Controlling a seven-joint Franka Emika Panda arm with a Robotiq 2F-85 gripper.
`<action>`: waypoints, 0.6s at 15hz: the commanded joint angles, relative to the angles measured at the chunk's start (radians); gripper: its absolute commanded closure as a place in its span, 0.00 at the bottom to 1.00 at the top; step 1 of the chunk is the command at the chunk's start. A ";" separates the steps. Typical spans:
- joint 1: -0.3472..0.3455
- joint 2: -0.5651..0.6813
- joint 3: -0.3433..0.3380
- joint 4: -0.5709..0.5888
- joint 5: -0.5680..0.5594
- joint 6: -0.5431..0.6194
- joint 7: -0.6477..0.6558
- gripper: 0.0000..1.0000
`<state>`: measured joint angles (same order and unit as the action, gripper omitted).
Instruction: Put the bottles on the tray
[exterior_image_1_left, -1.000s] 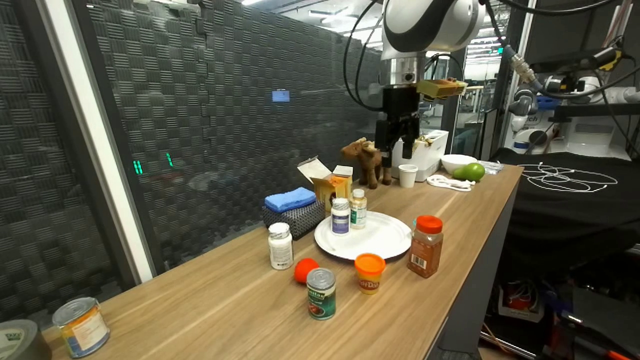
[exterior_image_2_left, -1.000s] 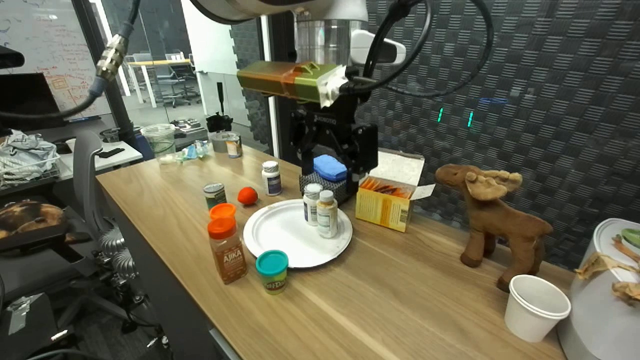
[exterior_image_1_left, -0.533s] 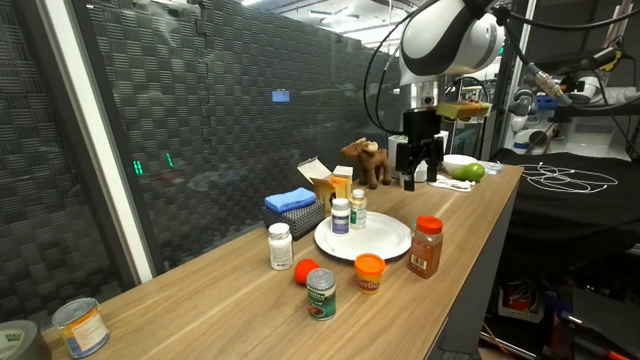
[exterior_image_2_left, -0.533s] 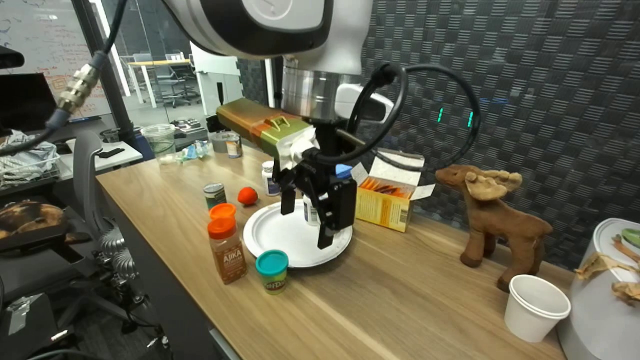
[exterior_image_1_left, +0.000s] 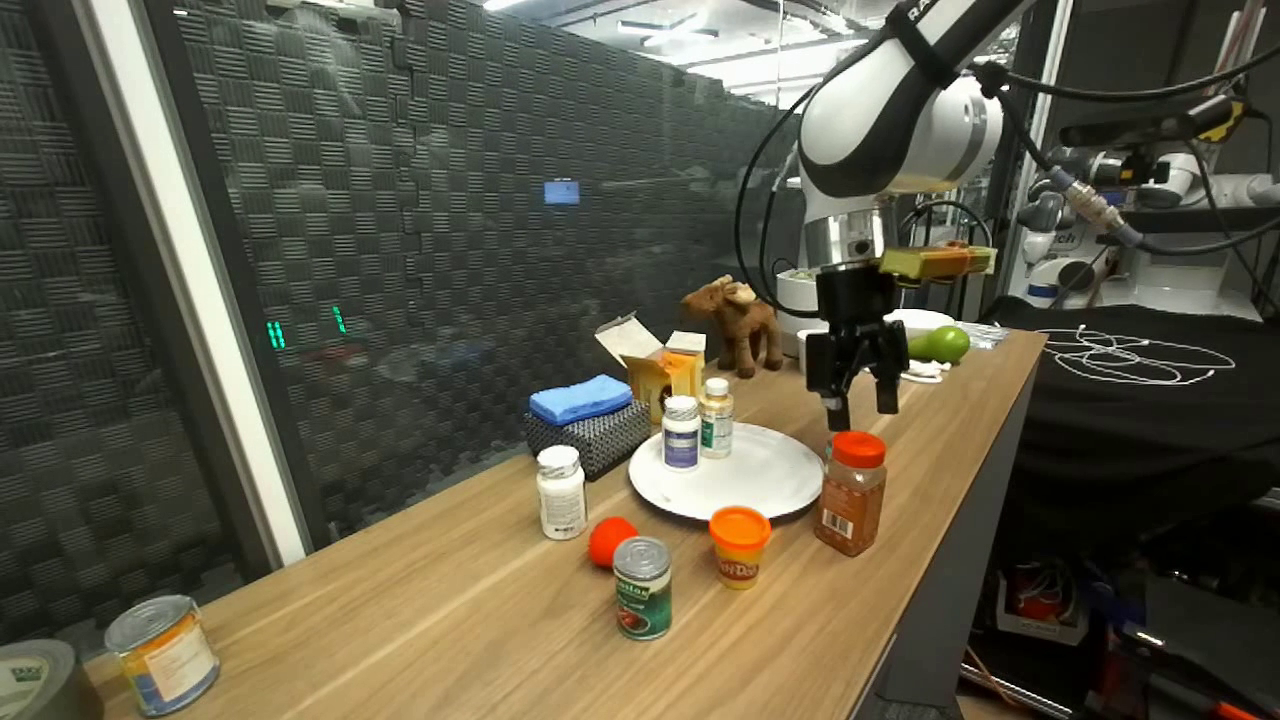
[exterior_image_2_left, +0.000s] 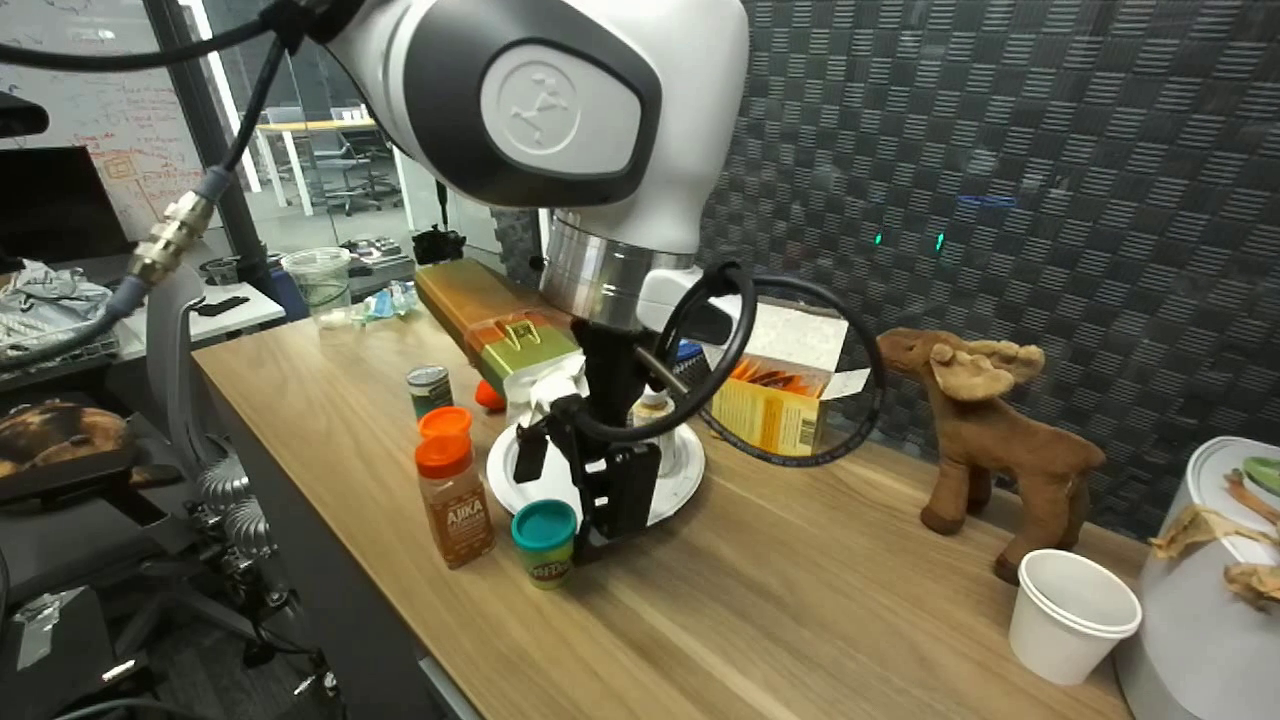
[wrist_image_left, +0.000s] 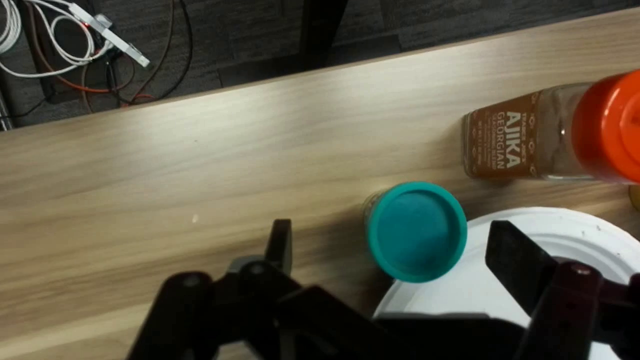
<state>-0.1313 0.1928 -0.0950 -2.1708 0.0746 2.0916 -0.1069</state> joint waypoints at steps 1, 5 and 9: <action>0.005 0.024 0.011 0.010 0.026 -0.042 0.000 0.00; 0.015 0.039 0.030 0.009 0.020 -0.041 -0.005 0.00; 0.022 0.040 0.039 0.009 0.013 -0.037 -0.002 0.00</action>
<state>-0.1165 0.2398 -0.0583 -2.1703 0.0753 2.0679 -0.1071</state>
